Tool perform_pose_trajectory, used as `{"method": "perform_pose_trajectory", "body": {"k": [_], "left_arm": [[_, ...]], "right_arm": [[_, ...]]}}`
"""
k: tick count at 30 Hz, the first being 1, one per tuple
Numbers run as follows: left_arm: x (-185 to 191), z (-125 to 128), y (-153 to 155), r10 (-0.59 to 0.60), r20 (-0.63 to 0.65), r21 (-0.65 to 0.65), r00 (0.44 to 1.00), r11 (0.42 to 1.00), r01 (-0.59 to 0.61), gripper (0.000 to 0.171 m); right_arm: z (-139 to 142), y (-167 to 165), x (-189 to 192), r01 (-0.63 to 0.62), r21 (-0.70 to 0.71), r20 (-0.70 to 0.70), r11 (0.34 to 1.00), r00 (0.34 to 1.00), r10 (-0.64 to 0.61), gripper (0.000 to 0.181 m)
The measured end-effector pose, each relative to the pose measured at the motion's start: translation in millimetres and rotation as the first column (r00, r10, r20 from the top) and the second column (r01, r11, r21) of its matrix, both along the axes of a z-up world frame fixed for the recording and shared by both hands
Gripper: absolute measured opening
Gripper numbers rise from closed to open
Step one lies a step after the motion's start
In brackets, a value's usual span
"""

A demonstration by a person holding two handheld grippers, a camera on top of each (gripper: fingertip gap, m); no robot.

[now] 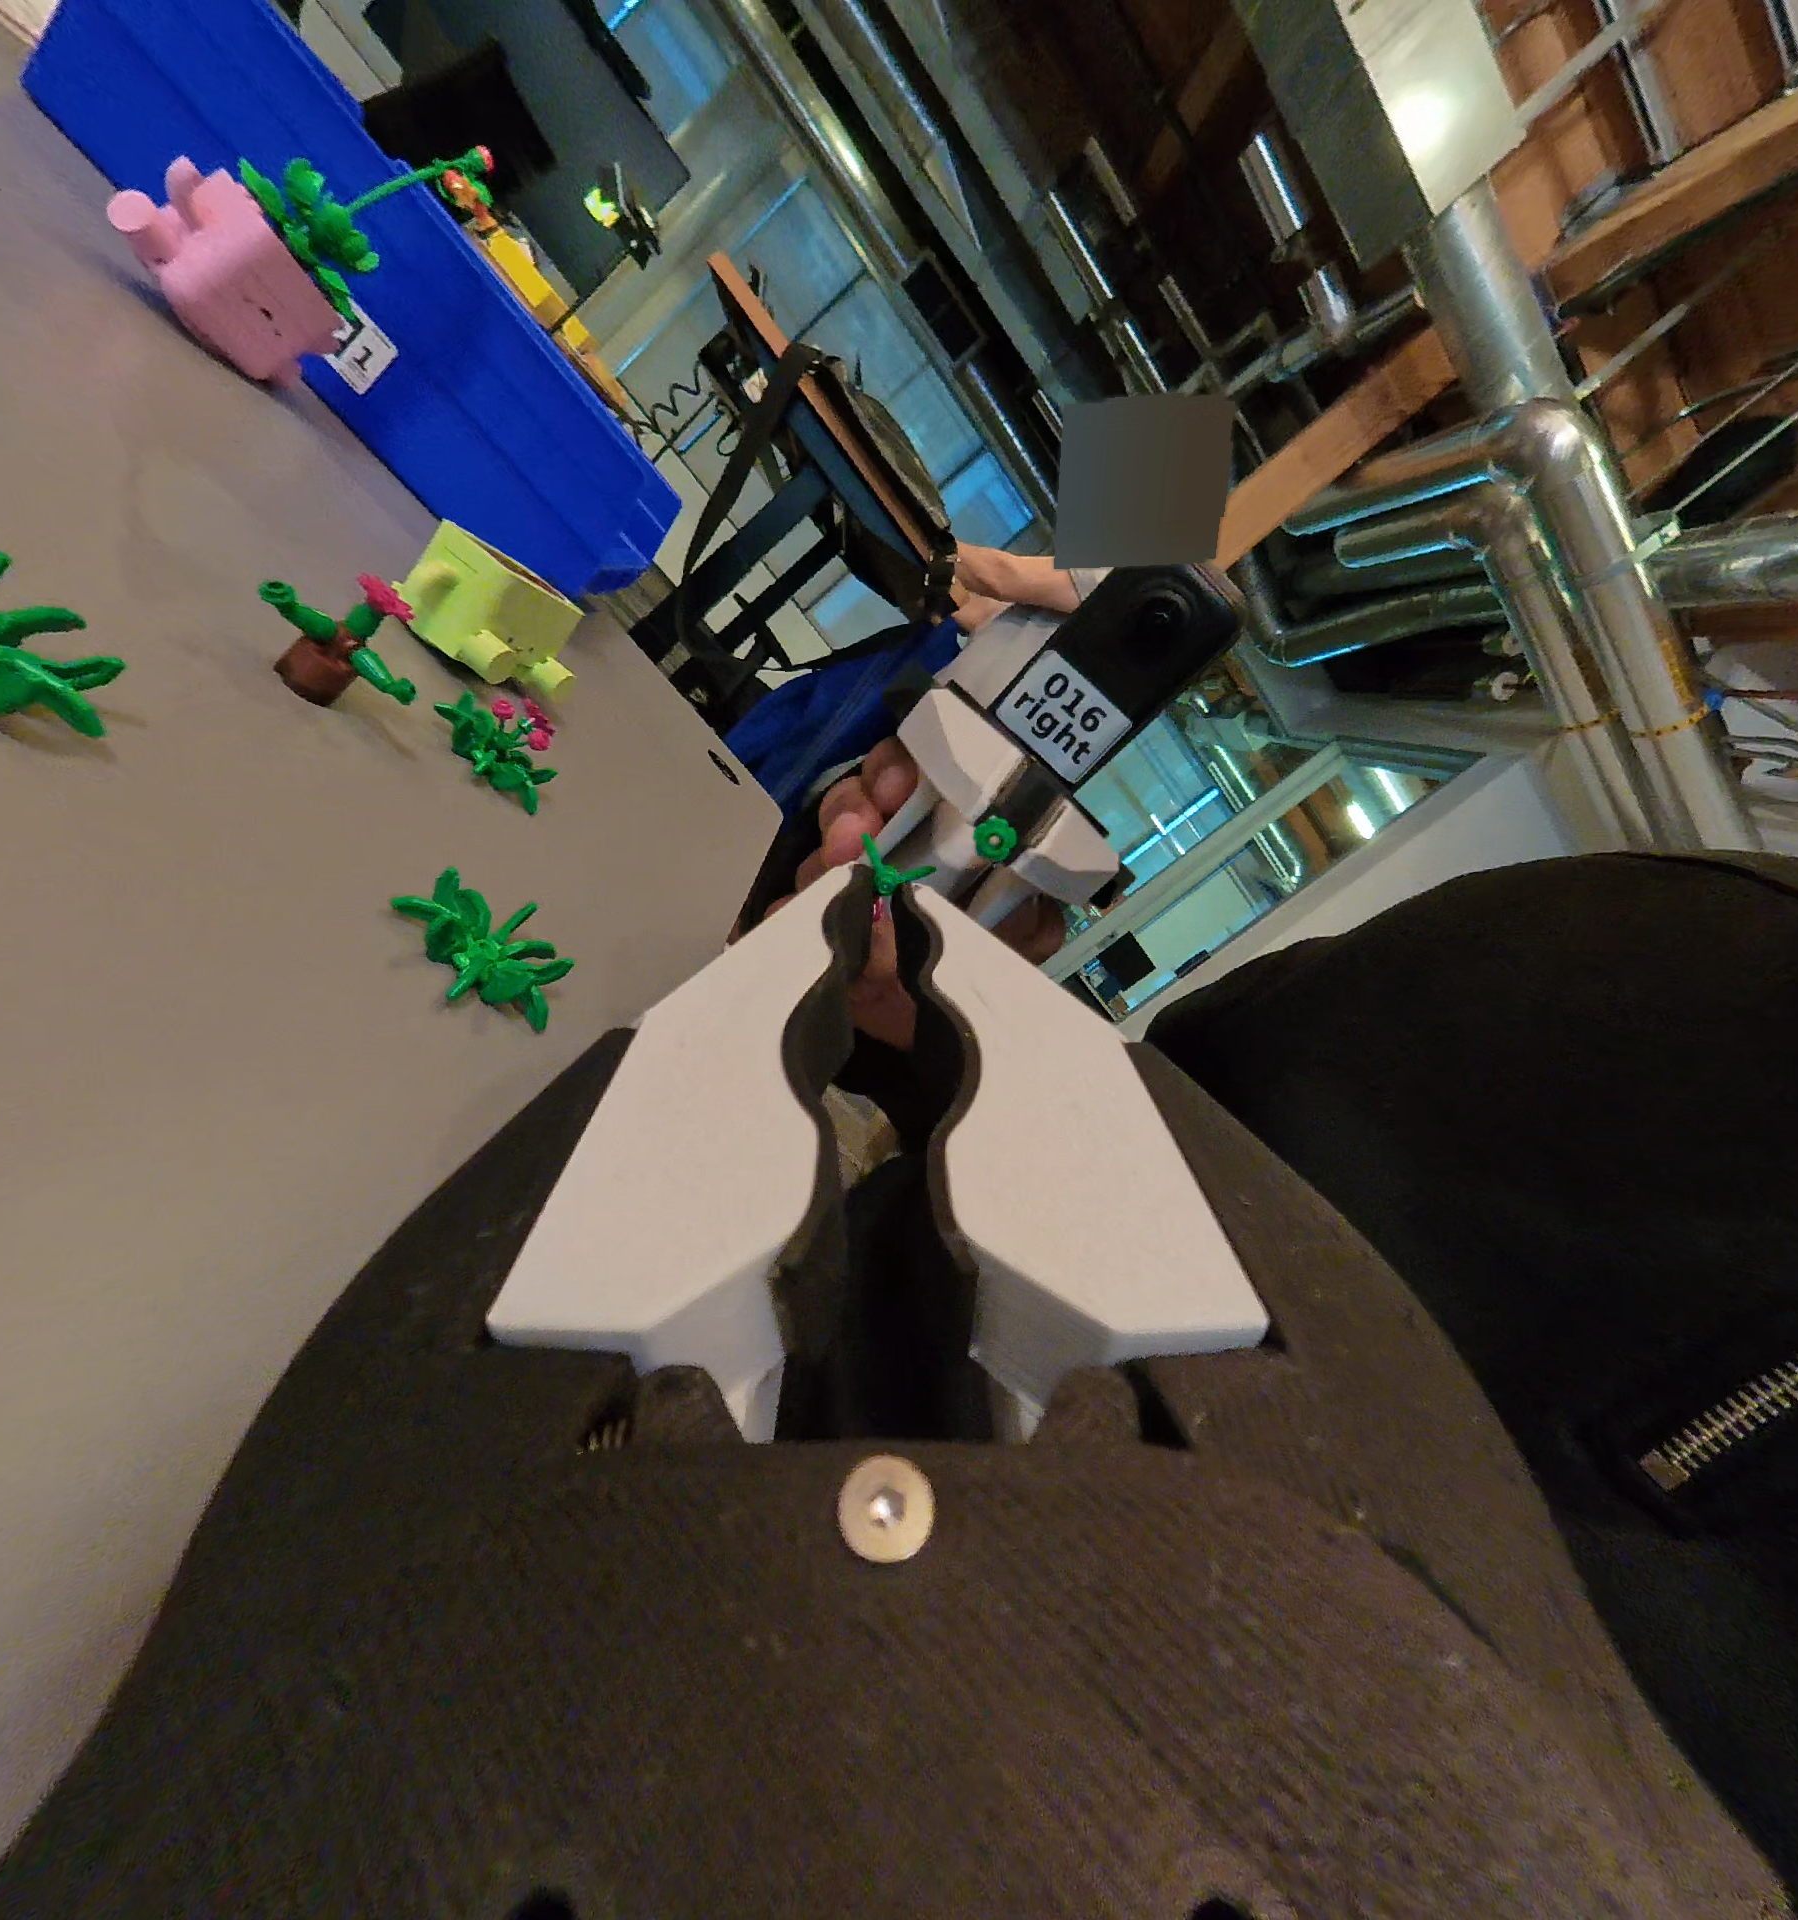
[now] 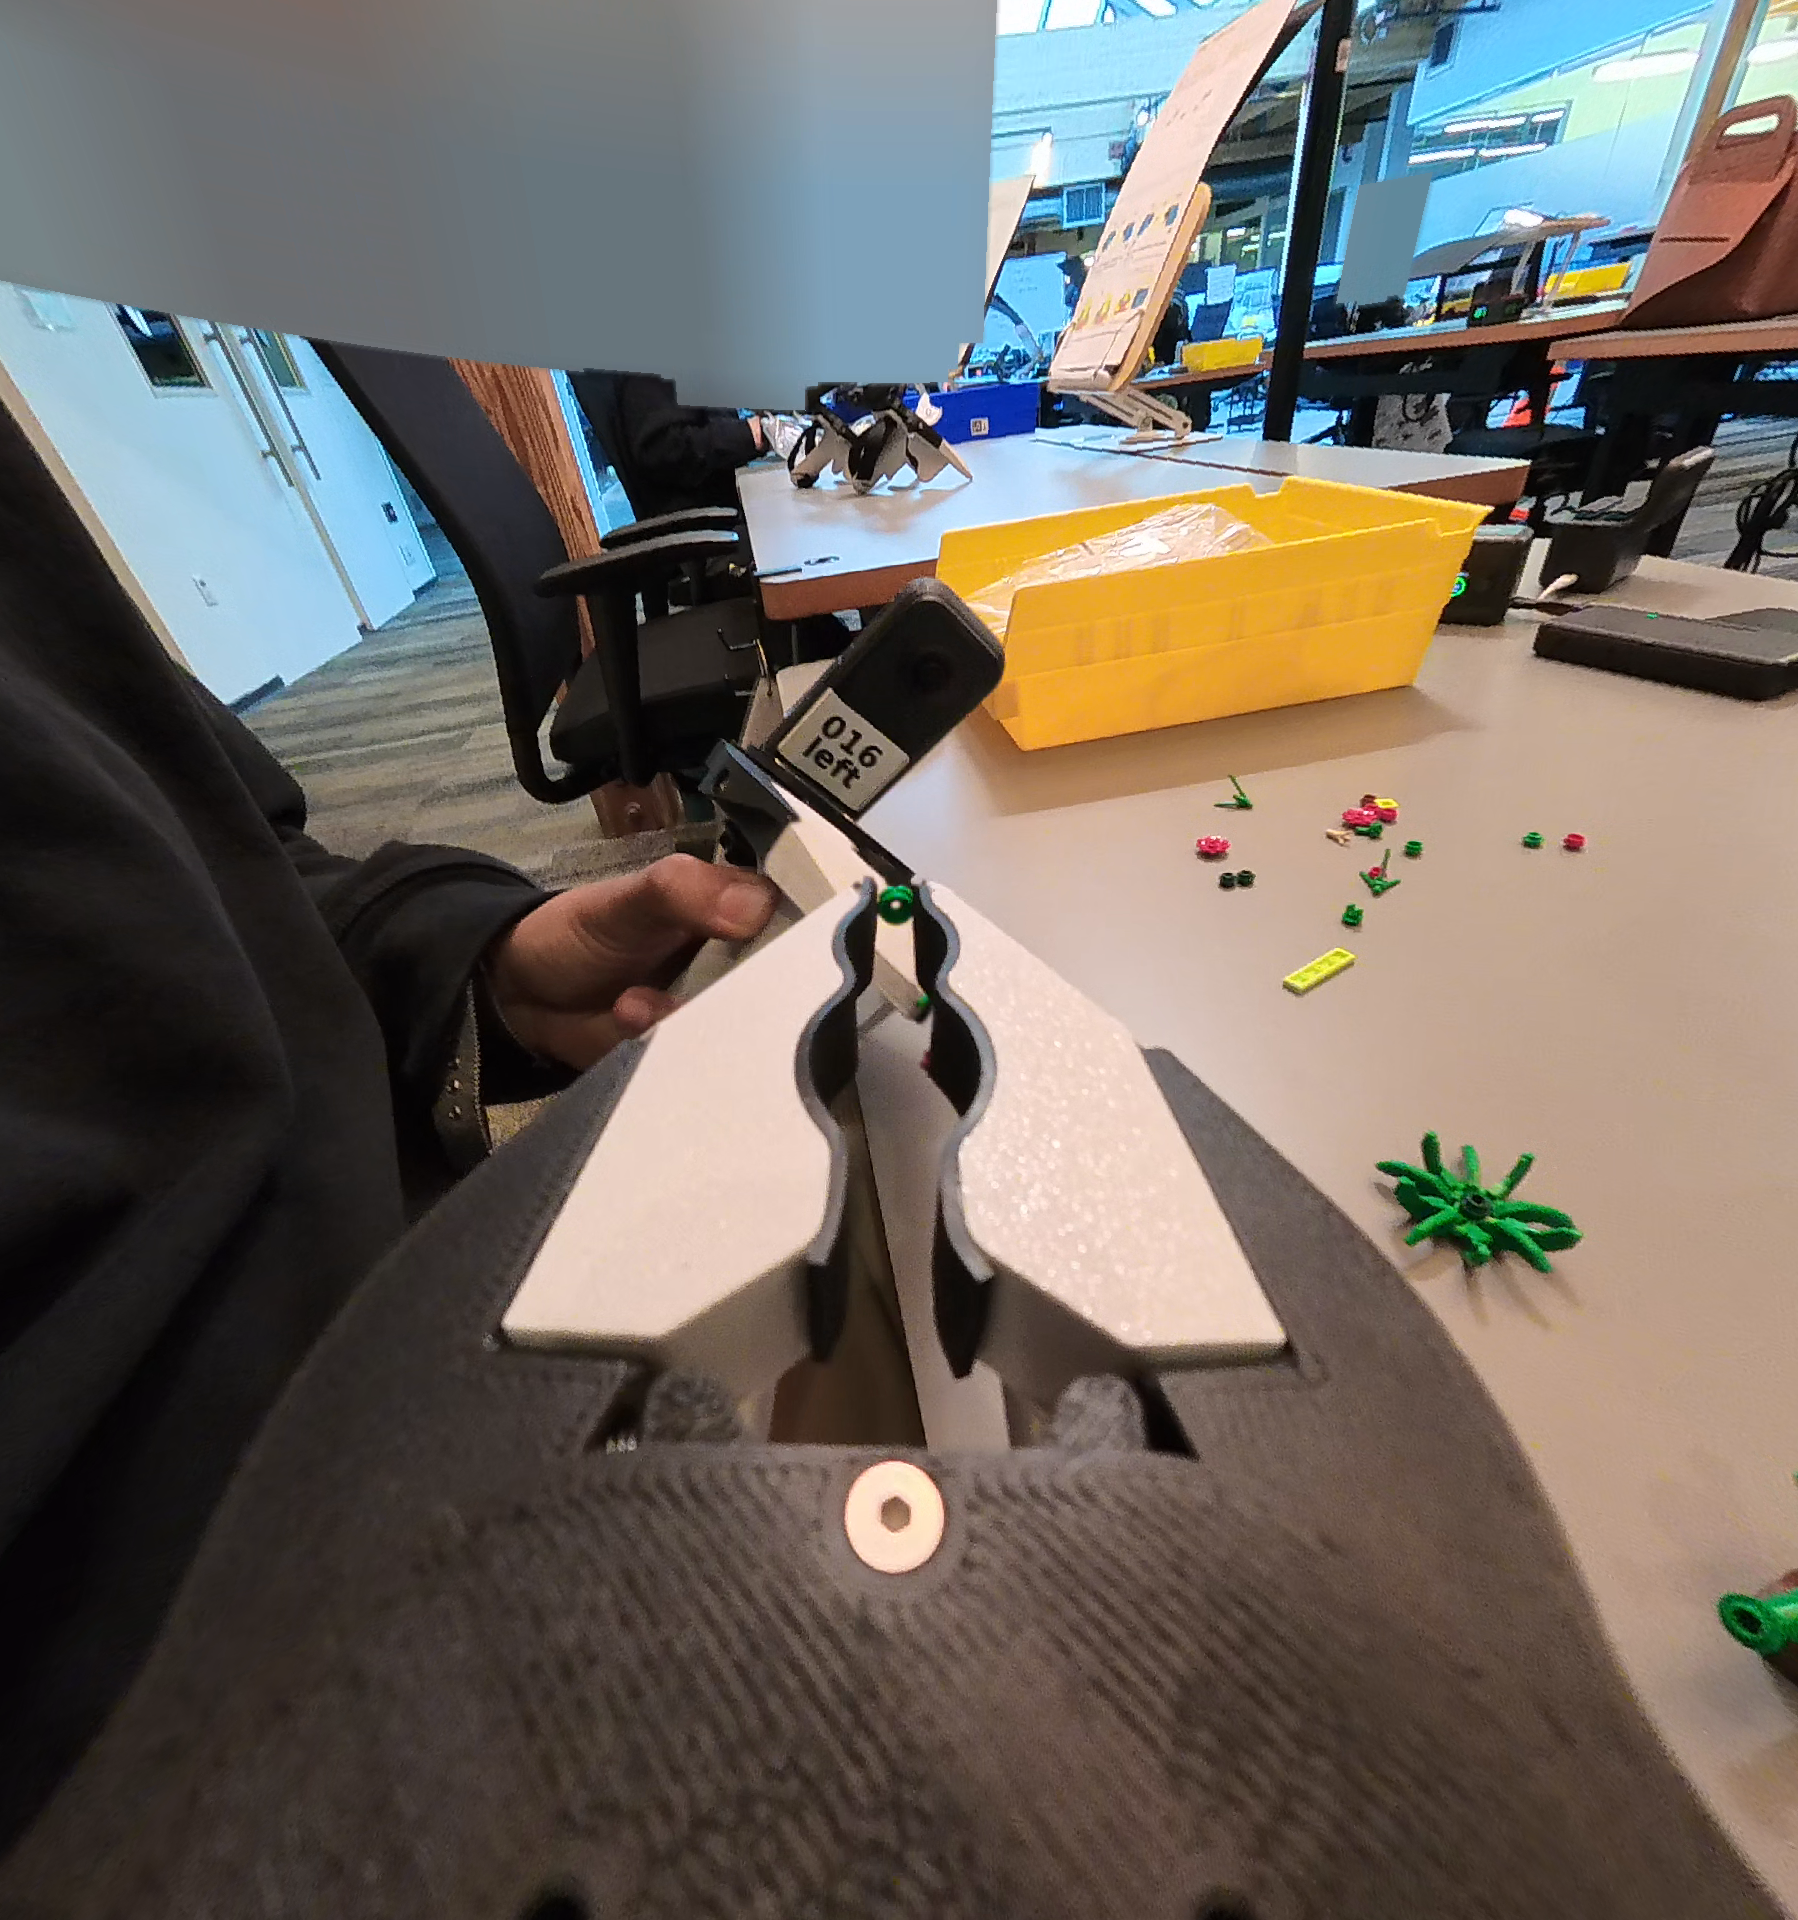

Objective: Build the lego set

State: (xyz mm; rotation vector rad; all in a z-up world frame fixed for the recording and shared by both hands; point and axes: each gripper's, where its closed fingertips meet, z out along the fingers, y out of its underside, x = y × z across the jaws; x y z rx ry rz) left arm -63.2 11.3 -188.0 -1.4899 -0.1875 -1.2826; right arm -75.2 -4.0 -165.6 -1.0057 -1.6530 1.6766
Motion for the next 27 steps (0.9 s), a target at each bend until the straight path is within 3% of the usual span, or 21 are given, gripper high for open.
{"method": "perform_pose_trajectory", "body": {"k": [6, 13, 18, 23, 25, 27], "left_arm": [[-6.7, 2.3, -1.3, 0.026, 0.008, 0.011, 1.000, 1.000, -0.026, 0.001], [-14.9, 2.4, -2.0, 0.065, -0.010, 0.016, 0.998, 0.998, -0.065, 0.001], [-21.1, -15.4, 1.5, 0.130, -0.246, -0.048, 0.961, 0.988, -0.146, 0.001], [-40.2, -51.7, 2.5, 0.134, -0.577, -0.166, 0.806, 0.947, -0.276, 0.002], [-40.9, -59.4, 2.5, 0.115, -0.623, -0.188, 0.774, 0.938, -0.290, 0.002], [-40.7, -56.4, 2.5, 0.124, -0.610, -0.175, 0.783, 0.942, -0.286, 0.002]], "right_arm": [[2.0, 4.4, 0.4, 0.010, -0.018, -0.002, 1.000, 1.000, -0.010, 0.004], [-2.2, 37.9, -2.5, 0.121, -0.038, 0.066, 0.992, 0.991, -0.118, 0.004], [-12.6, 37.7, -6.0, 0.137, -0.022, 0.129, 0.990, 0.983, -0.133, 0.004], [-48.8, 34.6, -10.6, 0.139, 0.109, 0.278, 0.984, 0.946, -0.164, 0.004], [-67.6, 32.1, -10.8, 0.120, 0.183, 0.352, 0.976, 0.919, -0.179, 0.004], [-84.7, 29.9, -10.4, 0.097, 0.262, 0.414, 0.960, 0.888, -0.202, 0.004]]}}
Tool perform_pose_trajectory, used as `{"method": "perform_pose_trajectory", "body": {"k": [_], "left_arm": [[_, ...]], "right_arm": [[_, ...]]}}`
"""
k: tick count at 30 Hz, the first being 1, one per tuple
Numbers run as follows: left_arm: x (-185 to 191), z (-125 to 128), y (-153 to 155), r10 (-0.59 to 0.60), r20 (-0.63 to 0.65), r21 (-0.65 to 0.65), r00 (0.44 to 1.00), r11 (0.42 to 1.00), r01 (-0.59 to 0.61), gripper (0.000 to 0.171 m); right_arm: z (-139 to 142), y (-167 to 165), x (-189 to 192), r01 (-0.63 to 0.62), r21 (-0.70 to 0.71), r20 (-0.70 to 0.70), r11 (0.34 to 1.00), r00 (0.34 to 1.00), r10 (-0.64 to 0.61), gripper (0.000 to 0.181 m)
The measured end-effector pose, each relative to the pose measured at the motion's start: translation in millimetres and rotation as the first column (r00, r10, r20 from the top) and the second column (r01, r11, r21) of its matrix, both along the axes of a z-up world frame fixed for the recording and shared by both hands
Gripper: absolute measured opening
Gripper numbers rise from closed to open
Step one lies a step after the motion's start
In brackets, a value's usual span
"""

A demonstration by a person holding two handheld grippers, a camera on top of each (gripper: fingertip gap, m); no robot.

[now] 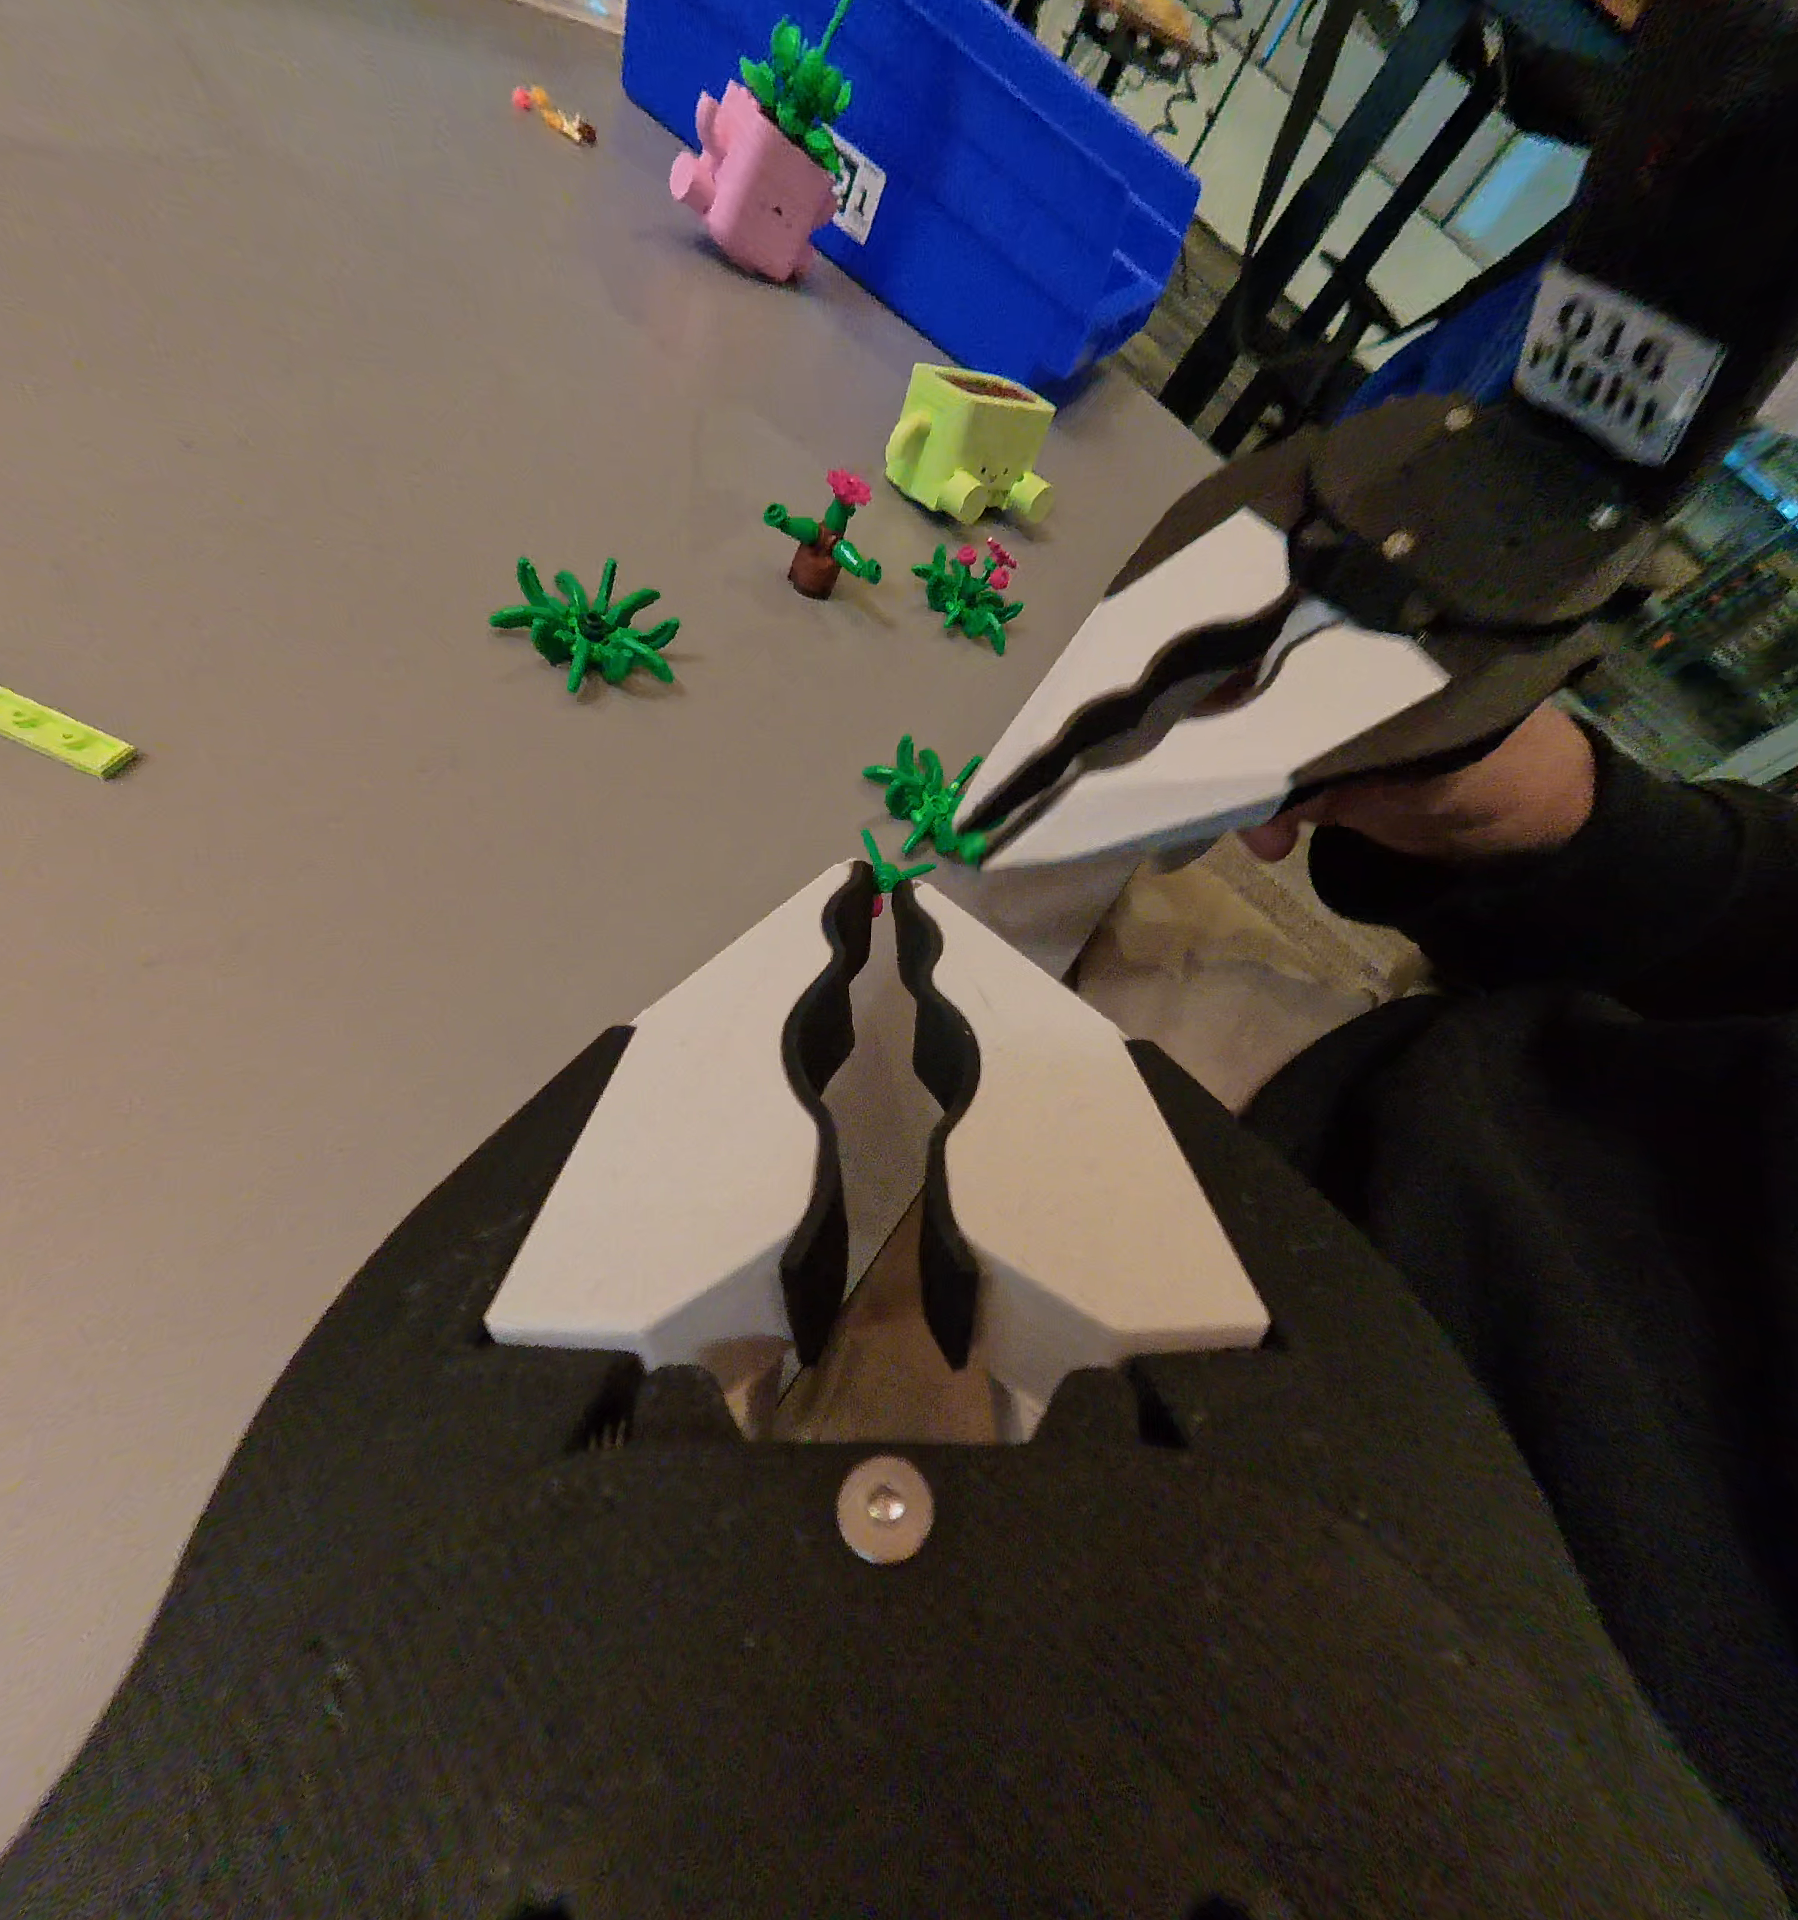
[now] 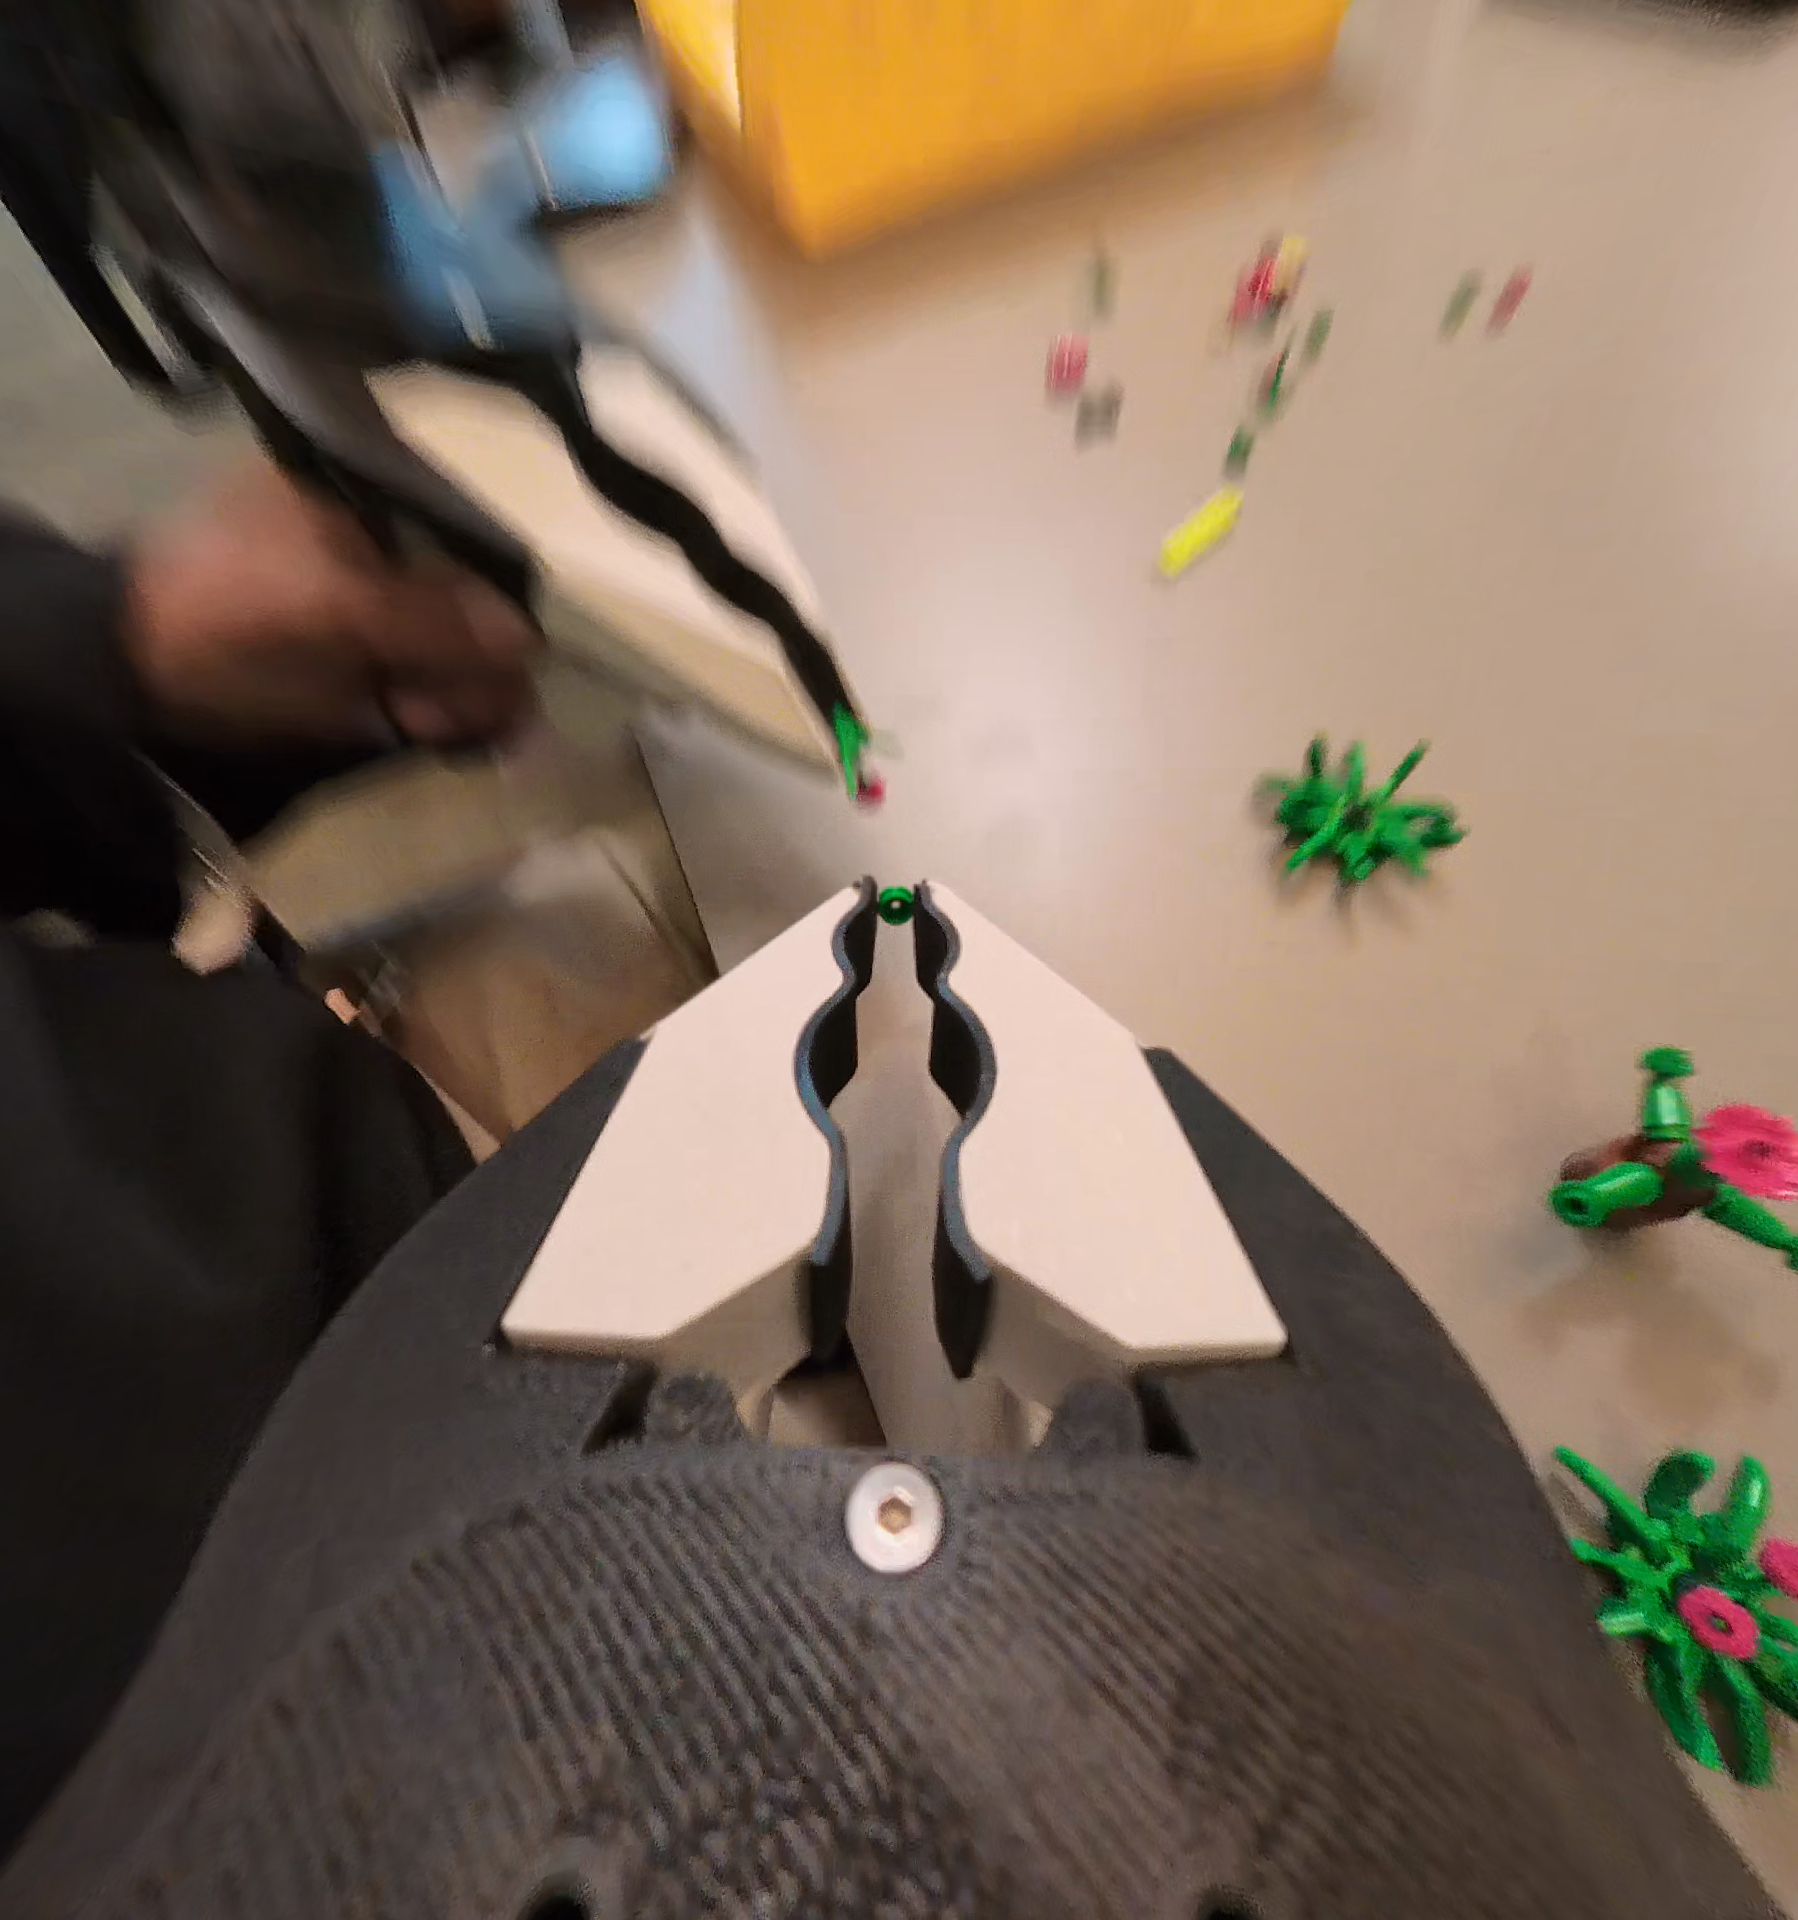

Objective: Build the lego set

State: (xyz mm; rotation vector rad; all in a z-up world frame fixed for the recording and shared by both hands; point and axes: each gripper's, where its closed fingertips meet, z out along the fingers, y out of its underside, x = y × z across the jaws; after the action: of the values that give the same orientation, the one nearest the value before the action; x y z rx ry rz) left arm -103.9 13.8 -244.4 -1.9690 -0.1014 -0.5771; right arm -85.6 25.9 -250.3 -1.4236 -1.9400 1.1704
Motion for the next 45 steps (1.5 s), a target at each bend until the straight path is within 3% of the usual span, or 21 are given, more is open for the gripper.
{"method": "perform_pose_trajectory", "body": {"k": [8, 14, 19, 26, 32, 40, 45], "left_arm": [[-37.9, 18.0, -8.7, 0.108, 0.127, 0.100, 0.986, 0.988, -0.121, 0.002], [-42.0, 20.0, -10.4, 0.115, 0.138, 0.113, 0.984, 0.985, -0.131, 0.002], [-40.5, 21.4, -10.3, 0.106, 0.142, 0.123, 0.984, 0.985, -0.124, 0.002], [-32.4, 28.9, -9.9, 0.036, 0.247, 0.171, 0.968, 0.982, -0.080, 0.002], [-25.1, 40.5, -10.9, -0.083, 0.461, 0.243, 0.884, 0.969, -0.035, 0.001], [-17.3, 51.7, -13.6, -0.181, 0.547, 0.307, 0.817, 0.952, 0.004, 0.001], [-10.9, 53.8, -13.8, -0.214, 0.551, 0.320, 0.807, 0.947, 0.033, 0.001]], "right_arm": [[-43.2, -7.9, -9.5, -0.080, 0.264, 0.226, 0.961, 0.974, 0.019, 0.005], [-43.8, -12.4, -19.3, -0.120, 0.279, 0.251, 0.953, 0.967, 0.048, 0.005], [-41.8, -13.3, -16.2, -0.127, 0.257, 0.252, 0.958, 0.966, 0.061, 0.017], [-10.1, 3.1, -17.0, -0.048, 0.194, 0.095, 0.980, 0.995, 0.030, 0.015], [27.5, -3.8, -23.0, -0.042, 0.146, -0.105, 0.988, 0.993, 0.057, 0.012], [53.8, -21.9, -25.2, -0.069, 0.083, -0.249, 0.994, 0.964, 0.088, 0.010], [59.6, -27.5, -27.2, -0.087, 0.011, -0.279, 0.996, 0.956, 0.087, 0.011]]}}
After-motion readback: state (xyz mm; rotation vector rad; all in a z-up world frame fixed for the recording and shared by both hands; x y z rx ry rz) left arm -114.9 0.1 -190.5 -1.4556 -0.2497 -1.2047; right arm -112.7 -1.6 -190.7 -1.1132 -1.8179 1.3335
